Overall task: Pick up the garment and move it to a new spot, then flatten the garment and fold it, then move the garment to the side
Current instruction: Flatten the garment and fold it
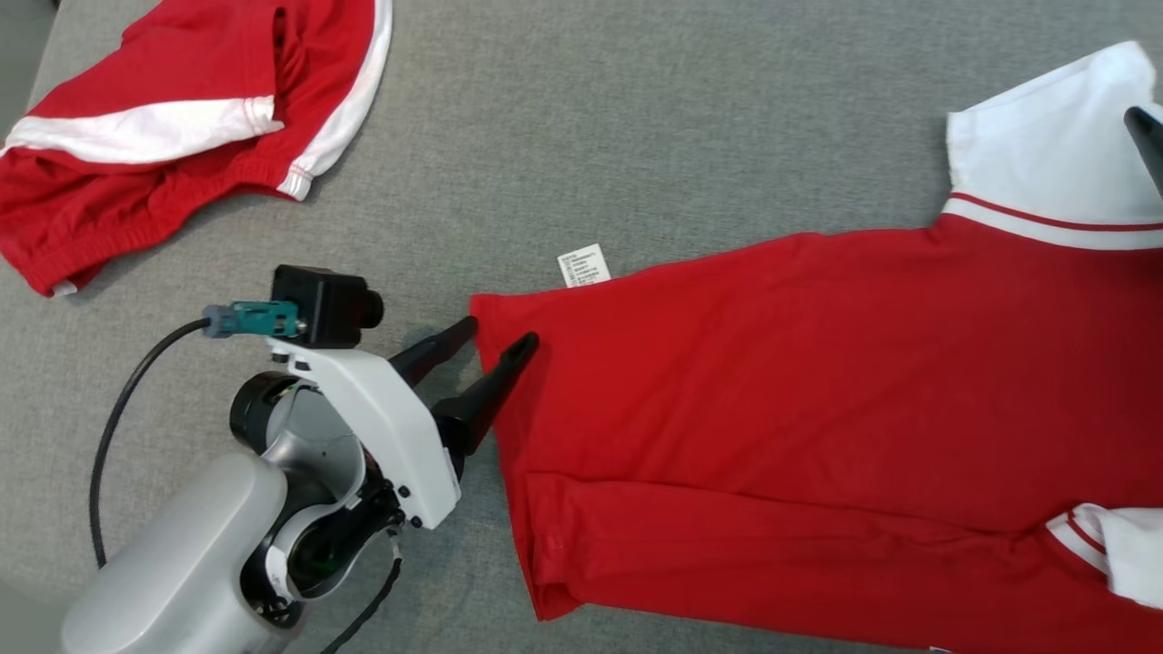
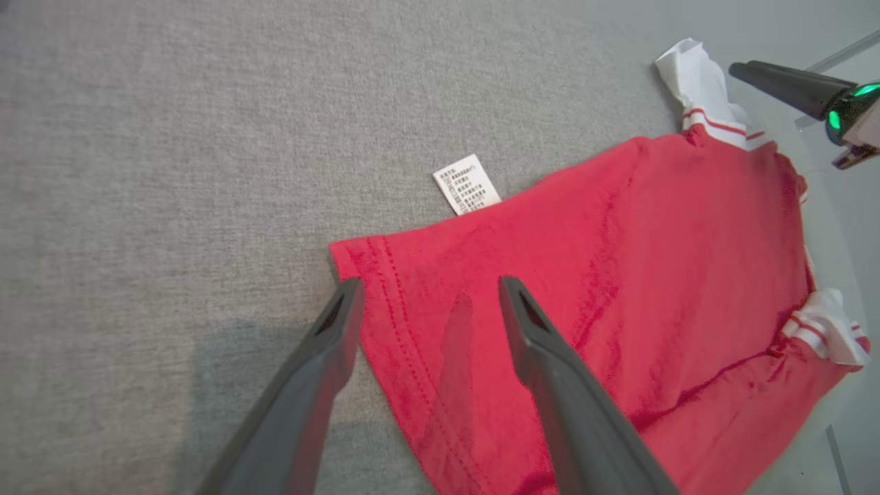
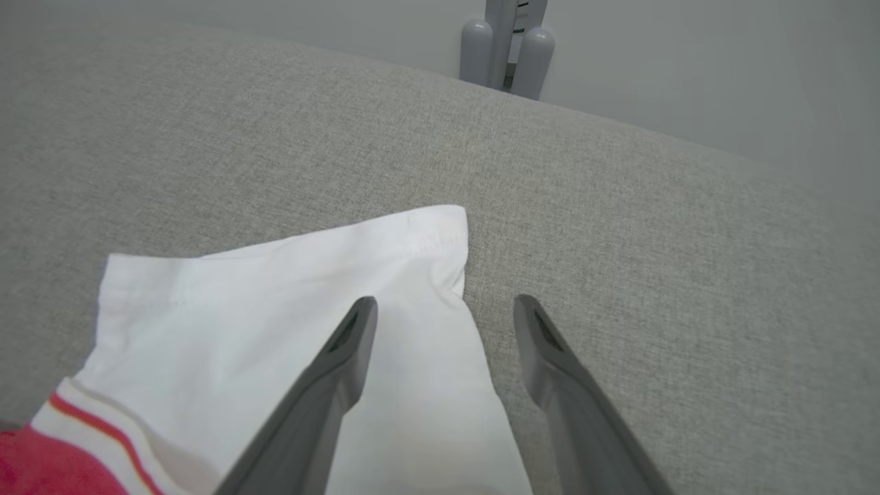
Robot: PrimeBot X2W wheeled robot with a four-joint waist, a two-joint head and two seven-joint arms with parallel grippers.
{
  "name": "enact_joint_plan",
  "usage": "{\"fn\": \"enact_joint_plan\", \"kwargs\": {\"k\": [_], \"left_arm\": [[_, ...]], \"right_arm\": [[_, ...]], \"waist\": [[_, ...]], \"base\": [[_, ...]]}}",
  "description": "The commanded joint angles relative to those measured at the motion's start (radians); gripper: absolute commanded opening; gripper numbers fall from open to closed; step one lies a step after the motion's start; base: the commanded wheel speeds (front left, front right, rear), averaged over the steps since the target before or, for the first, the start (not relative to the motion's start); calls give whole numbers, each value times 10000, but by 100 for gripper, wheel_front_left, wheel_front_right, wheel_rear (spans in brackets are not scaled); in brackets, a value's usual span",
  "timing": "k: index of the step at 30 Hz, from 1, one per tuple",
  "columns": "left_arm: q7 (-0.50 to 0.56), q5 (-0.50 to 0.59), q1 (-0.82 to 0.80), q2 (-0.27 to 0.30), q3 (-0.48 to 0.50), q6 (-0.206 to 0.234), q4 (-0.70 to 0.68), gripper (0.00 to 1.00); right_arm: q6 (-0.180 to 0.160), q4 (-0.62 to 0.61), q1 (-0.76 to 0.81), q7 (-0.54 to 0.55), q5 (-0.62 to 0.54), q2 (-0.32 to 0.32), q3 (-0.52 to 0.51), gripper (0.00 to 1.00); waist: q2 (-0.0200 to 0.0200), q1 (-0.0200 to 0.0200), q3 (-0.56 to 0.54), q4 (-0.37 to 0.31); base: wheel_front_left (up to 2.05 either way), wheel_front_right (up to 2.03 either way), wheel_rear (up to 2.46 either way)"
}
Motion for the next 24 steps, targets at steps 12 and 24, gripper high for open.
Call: {"fn": "enact_joint_plan", "kwargs": {"k": [12, 24], "left_arm": [[340, 301, -1232, -602, -475, -354, 1120, 100], [71, 253, -1313, -688, -526, -974, 1637, 0]], "right_arm": [[0, 1525, -1097, -546, -53, 554, 634, 100], [-1, 1499, -1503, -1593, 1198, 514, 1274, 0]], "waist": [[0, 0, 459, 299], [0, 0, 256, -88]], "base": [[0, 0, 0], [0, 0, 0]]}}
